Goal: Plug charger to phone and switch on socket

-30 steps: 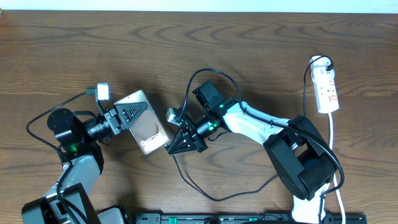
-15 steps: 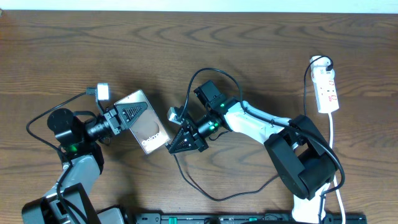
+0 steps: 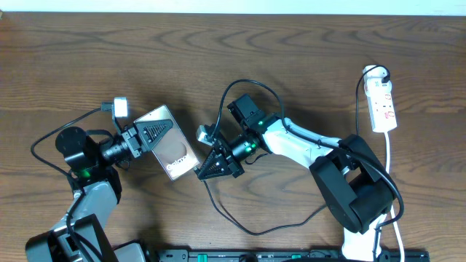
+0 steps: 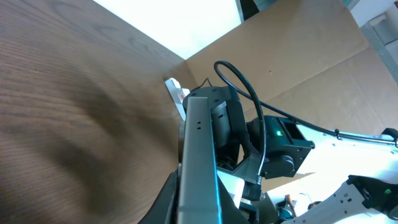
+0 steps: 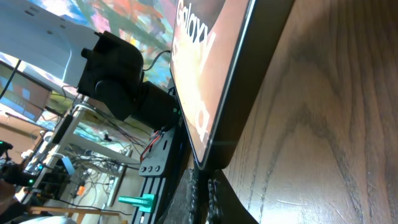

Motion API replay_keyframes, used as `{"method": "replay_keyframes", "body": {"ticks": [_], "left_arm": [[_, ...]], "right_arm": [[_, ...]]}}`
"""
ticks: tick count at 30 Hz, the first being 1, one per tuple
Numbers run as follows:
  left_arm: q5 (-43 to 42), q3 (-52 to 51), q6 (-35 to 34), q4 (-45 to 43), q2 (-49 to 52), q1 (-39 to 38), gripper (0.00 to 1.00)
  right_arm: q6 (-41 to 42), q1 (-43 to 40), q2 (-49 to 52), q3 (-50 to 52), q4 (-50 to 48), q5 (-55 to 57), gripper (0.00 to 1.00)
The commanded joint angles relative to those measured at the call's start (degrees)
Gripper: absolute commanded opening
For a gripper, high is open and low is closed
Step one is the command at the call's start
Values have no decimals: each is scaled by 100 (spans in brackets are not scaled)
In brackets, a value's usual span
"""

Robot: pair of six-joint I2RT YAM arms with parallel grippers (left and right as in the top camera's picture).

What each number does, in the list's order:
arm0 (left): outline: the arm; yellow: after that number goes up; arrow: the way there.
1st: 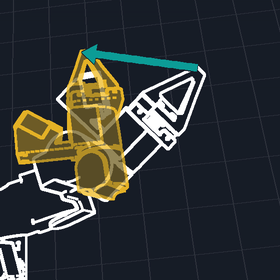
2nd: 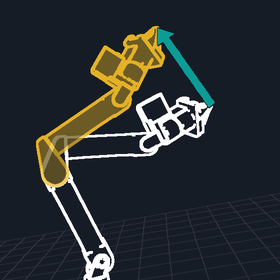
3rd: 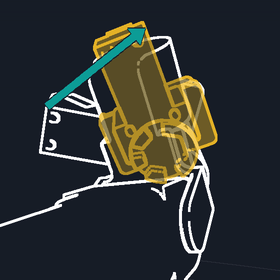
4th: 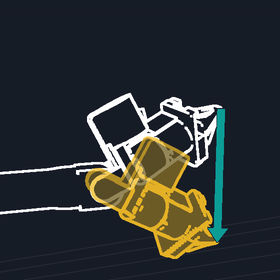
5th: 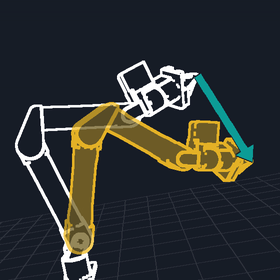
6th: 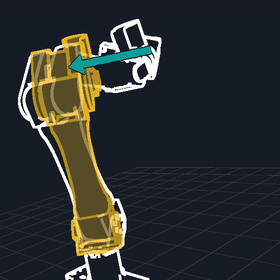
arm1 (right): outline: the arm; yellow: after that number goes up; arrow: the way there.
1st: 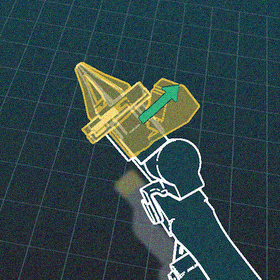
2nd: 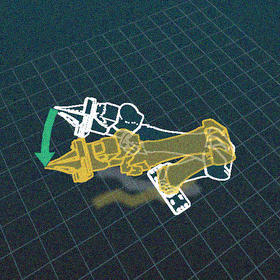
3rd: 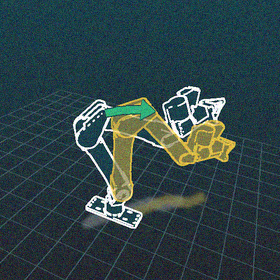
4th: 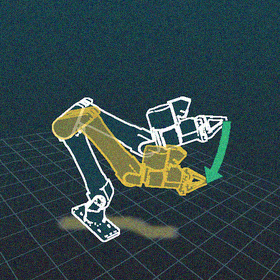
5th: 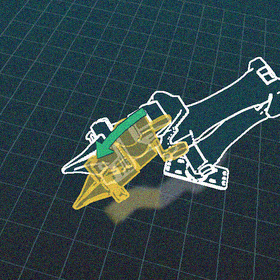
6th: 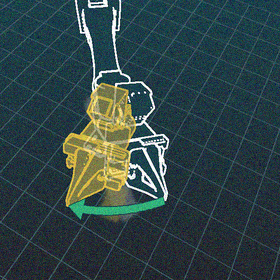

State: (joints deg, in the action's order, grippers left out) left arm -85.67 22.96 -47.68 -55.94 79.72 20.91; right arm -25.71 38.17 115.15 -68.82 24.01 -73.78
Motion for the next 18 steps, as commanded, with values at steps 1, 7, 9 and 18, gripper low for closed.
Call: {"method": "replay_keyframes", "body": {"ticks": [1,7,9,18], "left_arm": [[-437,50,70,-33,-37,-4,7],[-433,50,70,-33,-37,-2,7],[-428,50,70,-33,-37,-2,7],[-173,50,68,-33,-37,-9,8]], "right_arm": [[-9,-111,37,-81,-20,-138,1],[-7,-85,37,-81,4,-140,1],[-4,-55,37,-81,13,-140,1],[-9,127,37,-81,-4,-140,1]]}}
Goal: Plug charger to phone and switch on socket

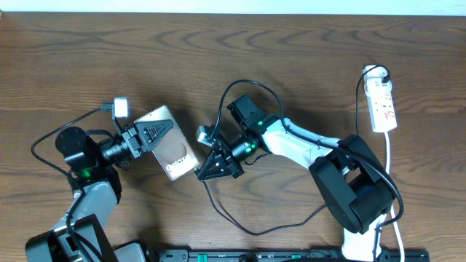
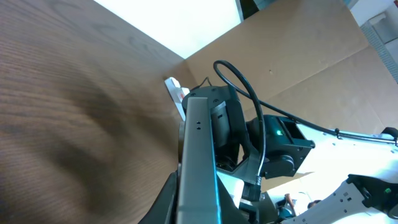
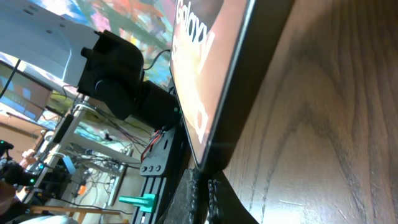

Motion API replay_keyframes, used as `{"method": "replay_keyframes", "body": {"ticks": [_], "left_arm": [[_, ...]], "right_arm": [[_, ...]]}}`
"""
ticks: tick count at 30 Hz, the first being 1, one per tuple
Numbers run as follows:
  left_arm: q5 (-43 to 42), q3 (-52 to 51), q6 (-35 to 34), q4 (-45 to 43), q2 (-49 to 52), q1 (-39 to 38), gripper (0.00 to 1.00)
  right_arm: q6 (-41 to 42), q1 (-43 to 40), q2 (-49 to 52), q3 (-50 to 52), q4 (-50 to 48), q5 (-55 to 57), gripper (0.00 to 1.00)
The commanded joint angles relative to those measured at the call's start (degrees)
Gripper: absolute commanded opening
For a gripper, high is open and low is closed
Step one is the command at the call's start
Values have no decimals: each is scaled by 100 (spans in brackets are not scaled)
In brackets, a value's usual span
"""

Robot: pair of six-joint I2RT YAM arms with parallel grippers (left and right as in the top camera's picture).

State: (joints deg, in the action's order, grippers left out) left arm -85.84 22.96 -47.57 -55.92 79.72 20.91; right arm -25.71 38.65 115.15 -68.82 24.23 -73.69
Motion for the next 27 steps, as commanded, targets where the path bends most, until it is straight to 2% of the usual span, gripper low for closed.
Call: {"method": "replay_keyframes", "body": {"ticks": [1,9,19,27], "left_arm": [[-153,50,57,-35,-37,-9,7],[-129,50,61,-37,-37,-7,7],[282,50,103,-37,-37,-4,8],[293,50,101,-37,-37,437,7]], "right_arm": [[-7,103,37,-81,-42,-149,1],[61,105,37,-81,-52,28,1],[101,-85,37,-81,87,20,1],[981,-98,37,-81,-9,874,1]]}}
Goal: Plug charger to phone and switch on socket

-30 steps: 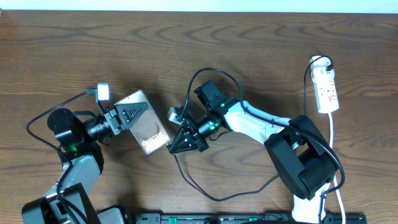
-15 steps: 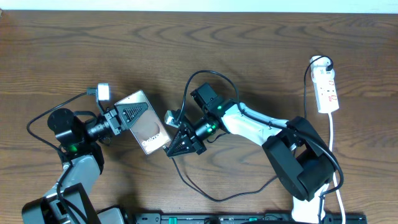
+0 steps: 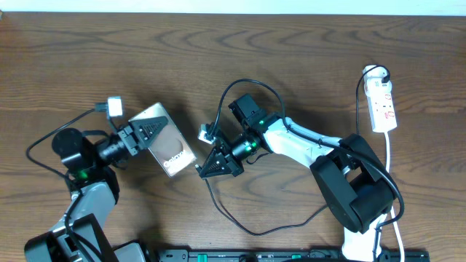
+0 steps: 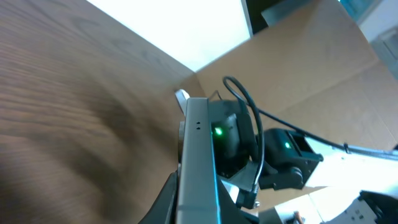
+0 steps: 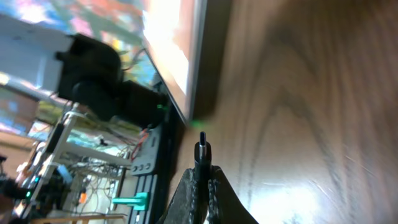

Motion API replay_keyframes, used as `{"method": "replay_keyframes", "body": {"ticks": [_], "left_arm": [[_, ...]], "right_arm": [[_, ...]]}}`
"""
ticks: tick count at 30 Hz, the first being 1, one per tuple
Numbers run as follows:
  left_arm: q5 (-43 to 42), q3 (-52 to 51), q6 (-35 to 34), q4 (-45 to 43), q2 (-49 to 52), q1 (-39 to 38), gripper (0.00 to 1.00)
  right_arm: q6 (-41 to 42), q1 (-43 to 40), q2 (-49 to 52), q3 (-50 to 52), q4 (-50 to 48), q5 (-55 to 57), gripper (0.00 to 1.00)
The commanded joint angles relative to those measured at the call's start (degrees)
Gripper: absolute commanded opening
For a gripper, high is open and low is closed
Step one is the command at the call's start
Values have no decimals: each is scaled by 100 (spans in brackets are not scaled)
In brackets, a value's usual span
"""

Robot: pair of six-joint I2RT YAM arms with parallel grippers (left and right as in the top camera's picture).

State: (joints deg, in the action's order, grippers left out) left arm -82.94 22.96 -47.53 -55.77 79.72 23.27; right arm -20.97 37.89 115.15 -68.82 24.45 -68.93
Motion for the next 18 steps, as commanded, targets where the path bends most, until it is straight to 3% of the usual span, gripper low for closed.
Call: {"method": "replay_keyframes", "body": {"ticks": [1,7,13,18], "left_arm": [[-17,50,96,-52,-37,260,7],[-313,50,96,-50,-37,570,7],[-365,50,94,-50,-37,608,8],[-387,50,94,-50,-37,608,7]], "right_arm": [[603,-26,35,-81,-55,481,1],[1895,-83,37,-81,-289,1797,1],[3510,-55,37,-81,-256,4406,1],[4168,59,37,-81,-308,6043,1]]}}
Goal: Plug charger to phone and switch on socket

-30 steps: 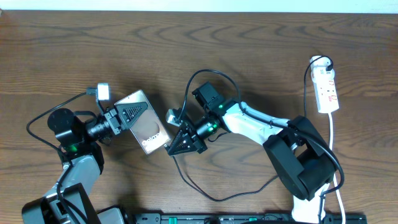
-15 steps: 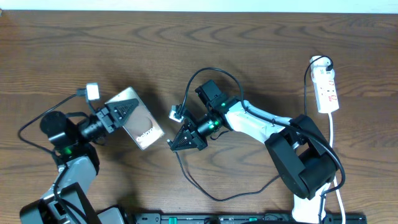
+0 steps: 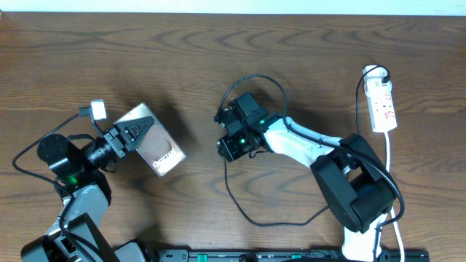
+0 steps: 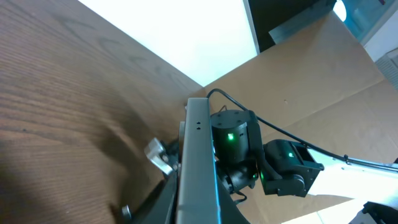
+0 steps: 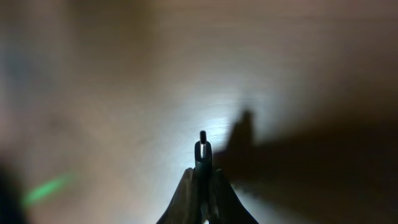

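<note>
The phone [image 3: 156, 151] lies tilted over the table at the left, with my left gripper [image 3: 142, 127] shut on it. In the left wrist view its silver edge [image 4: 198, 143] stands upright between the fingers, the right arm beyond it. My right gripper [image 3: 231, 148] is at the table's middle, well apart from the phone. It is shut on the black charger plug [image 5: 202, 148], whose tip points at the blurred wood. The white socket strip [image 3: 383, 102] lies at the far right; its switch is too small to read.
The black charger cable [image 3: 244, 215] loops from the right gripper down toward the front edge and back under the right arm. A white lead runs from the socket strip along the right edge. A black rail lies along the front edge.
My left gripper has carried the phone further left. The right gripper with the plug has drawn back to the right and turned toward the table. The gap between plug and phone is wider.
At the two oldest moments the plug sat at the phone's lower edge, both grippers shut. Then the plug stood a short way clear of the phone. Now phone and plug are far apart, each still held.
</note>
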Motion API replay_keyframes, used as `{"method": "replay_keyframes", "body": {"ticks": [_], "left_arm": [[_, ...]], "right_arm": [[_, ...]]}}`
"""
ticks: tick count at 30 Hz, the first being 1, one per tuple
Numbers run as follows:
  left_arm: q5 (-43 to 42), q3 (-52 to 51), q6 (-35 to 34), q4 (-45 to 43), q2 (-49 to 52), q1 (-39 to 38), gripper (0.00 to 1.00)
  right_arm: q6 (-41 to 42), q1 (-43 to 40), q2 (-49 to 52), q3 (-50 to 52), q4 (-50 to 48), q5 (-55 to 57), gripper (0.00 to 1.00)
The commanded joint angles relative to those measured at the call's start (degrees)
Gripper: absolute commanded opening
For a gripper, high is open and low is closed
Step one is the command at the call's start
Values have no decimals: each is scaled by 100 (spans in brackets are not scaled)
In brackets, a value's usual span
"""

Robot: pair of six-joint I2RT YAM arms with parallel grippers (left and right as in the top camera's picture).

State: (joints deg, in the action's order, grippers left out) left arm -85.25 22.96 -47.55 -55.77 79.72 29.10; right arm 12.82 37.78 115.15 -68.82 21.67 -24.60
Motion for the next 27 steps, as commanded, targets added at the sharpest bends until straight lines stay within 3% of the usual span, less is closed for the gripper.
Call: {"method": "replay_keyframes", "body": {"ticks": [1,8,27], "left_arm": [[-175,50,96,-50,-37,24,7],[-282,50,96,-50,-37,24,7],[-413,50,76,-50,-37,24,7]], "right_arm": [[859,103,37,-81,-59,1919,1],[1093,332,37,-70,-319,3270,1],[1298,389,269,22,-645,3254,1]]}}
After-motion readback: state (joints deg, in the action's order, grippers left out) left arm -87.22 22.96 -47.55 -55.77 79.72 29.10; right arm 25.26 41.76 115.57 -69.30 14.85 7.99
